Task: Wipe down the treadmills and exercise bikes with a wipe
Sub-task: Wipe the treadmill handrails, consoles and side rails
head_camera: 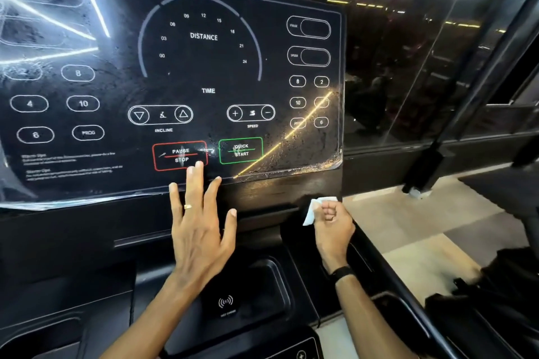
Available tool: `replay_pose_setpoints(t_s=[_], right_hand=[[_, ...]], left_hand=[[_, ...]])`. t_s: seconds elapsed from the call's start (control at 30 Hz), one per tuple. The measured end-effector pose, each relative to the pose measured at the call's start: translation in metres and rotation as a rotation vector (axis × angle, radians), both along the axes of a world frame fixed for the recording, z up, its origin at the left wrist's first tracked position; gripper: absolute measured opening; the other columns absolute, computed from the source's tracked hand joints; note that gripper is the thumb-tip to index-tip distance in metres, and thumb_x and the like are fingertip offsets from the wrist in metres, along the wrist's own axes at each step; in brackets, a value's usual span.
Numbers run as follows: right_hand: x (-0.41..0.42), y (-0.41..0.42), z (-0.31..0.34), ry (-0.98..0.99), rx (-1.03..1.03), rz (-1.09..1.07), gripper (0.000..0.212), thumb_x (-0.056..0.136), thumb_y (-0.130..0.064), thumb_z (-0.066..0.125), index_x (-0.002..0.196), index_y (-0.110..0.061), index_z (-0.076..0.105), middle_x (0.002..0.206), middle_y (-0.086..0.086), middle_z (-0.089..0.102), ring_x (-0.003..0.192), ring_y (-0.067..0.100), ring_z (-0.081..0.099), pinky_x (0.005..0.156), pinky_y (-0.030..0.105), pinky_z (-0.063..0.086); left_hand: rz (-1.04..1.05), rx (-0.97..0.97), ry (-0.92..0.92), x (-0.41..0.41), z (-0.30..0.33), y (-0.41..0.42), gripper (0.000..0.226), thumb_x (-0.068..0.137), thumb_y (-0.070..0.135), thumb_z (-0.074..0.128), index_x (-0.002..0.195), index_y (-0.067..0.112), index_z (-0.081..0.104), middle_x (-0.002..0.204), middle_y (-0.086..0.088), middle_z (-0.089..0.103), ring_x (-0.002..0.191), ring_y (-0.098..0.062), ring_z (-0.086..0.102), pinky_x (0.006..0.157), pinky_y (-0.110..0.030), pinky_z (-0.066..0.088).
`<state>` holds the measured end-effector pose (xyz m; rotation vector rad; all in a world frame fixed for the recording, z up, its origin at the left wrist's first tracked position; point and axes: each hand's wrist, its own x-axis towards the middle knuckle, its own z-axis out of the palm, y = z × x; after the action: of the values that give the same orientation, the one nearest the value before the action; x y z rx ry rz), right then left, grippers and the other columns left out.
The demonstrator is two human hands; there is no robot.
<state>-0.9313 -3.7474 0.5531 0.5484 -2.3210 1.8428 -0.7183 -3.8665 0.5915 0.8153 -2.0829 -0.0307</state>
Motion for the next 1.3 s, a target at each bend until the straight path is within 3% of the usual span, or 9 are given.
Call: replay_pose_setpoints(t_s=[0.07, 0.2, 0.3, 0.7, 0.8, 0.9, 1.07, 1.23, 1.3], right_hand=[[0.021, -0.007, -0.004, -0.007, -0.009, 0.019, 0.009, 0.086, -0.009, 0.074, 0.083, -0.011, 0.067, 0.072, -0.002, 0.068, 0.064, 0.016, 0.064, 0.066, 0.009, 0.048], [0.067, -0.027, -0.009, -0.074, -0.046, 0.037, 0.017, 0.085, -0.006, 0.075, 0.081, -0.018, 0.065, 0.072, -0.002, 0.07, 0.065, 0.015, 0.069, 0.07, 0.037, 0.06], [0.104, -0.042, -0.01, -0.084, -0.077, 0.07, 0.023, 0.085, -0.005, 0.075, 0.077, -0.023, 0.063, 0.07, -0.005, 0.069, 0.063, 0.013, 0.069, 0.068, 0.043, 0.061], [0.265, -0.107, -0.007, -0.037, -0.109, 0.381, 0.022, 0.082, -0.009, 0.079, 0.068, -0.02, 0.067, 0.06, -0.007, 0.068, 0.056, 0.008, 0.066, 0.059, 0.033, 0.057], [0.301, -0.121, -0.006, -0.049, -0.134, 0.419, 0.028, 0.083, -0.009, 0.079, 0.065, -0.026, 0.064, 0.057, -0.008, 0.066, 0.054, 0.006, 0.065, 0.058, 0.022, 0.054], [0.329, -0.134, -0.004, 0.007, -0.103, 0.499, 0.023, 0.083, -0.011, 0.077, 0.064, -0.019, 0.066, 0.06, -0.007, 0.067, 0.056, 0.007, 0.064, 0.064, 0.008, 0.045], [0.37, -0.165, 0.011, 0.09, -0.075, 0.64, 0.013, 0.084, -0.019, 0.072, 0.072, -0.017, 0.069, 0.074, -0.006, 0.07, 0.064, 0.014, 0.065, 0.065, 0.037, 0.054], [0.368, -0.188, 0.05, 0.263, -0.097, 0.62, 0.016, 0.085, -0.024, 0.076, 0.073, -0.018, 0.068, 0.069, -0.003, 0.068, 0.064, 0.021, 0.065, 0.064, 0.038, 0.051], [0.353, -0.194, 0.065, 0.271, -0.094, 0.553, 0.017, 0.084, -0.024, 0.077, 0.072, -0.017, 0.067, 0.07, -0.003, 0.068, 0.066, 0.022, 0.065, 0.066, 0.039, 0.05]], left_hand=[[0.017, -0.008, -0.008, 0.006, 0.0, -0.002, 0.06, 0.09, 0.031, 0.055, 0.14, -0.001, 0.048, 0.163, -0.019, 0.016, 0.153, -0.03, 0.013, 0.123, -0.052, 0.003], [0.053, -0.003, 0.01, 0.025, 0.0, -0.008, 0.063, 0.091, 0.034, 0.052, 0.143, -0.001, 0.044, 0.163, -0.019, 0.016, 0.153, -0.03, 0.013, 0.123, -0.052, 0.002], [0.077, 0.01, 0.028, 0.045, -0.002, -0.014, 0.063, 0.093, 0.034, 0.05, 0.145, -0.001, 0.042, 0.164, -0.018, 0.014, 0.153, -0.03, 0.012, 0.123, -0.051, 0.001], [0.254, 0.077, 0.077, 0.168, -0.01, -0.043, 0.063, 0.096, 0.036, 0.042, 0.147, -0.001, 0.039, 0.164, -0.018, 0.013, 0.153, -0.03, 0.011, 0.123, -0.05, -0.004], [0.322, 0.096, 0.075, 0.203, -0.012, -0.047, 0.063, 0.097, 0.037, 0.04, 0.148, -0.001, 0.037, 0.165, -0.017, 0.012, 0.154, -0.028, 0.009, 0.123, -0.051, -0.003], [0.377, 0.124, 0.094, 0.232, -0.016, -0.048, 0.064, 0.098, 0.038, 0.037, 0.148, -0.001, 0.037, 0.165, -0.015, 0.011, 0.154, -0.025, 0.007, 0.123, -0.048, -0.005], [0.424, 0.174, 0.138, 0.262, -0.023, -0.043, 0.063, 0.1, 0.039, 0.034, 0.149, 0.001, 0.033, 0.165, -0.013, 0.014, 0.154, -0.022, 0.011, 0.124, -0.047, -0.006], [0.426, 0.204, 0.209, 0.277, -0.019, -0.037, 0.063, 0.101, 0.042, 0.032, 0.149, 0.0, 0.034, 0.165, -0.009, 0.014, 0.153, -0.011, 0.008, 0.124, -0.048, -0.005], [0.417, 0.209, 0.235, 0.279, -0.017, -0.035, 0.063, 0.102, 0.042, 0.032, 0.151, 0.004, 0.029, 0.165, -0.009, 0.015, 0.153, -0.016, 0.012, 0.124, -0.049, -0.005]])
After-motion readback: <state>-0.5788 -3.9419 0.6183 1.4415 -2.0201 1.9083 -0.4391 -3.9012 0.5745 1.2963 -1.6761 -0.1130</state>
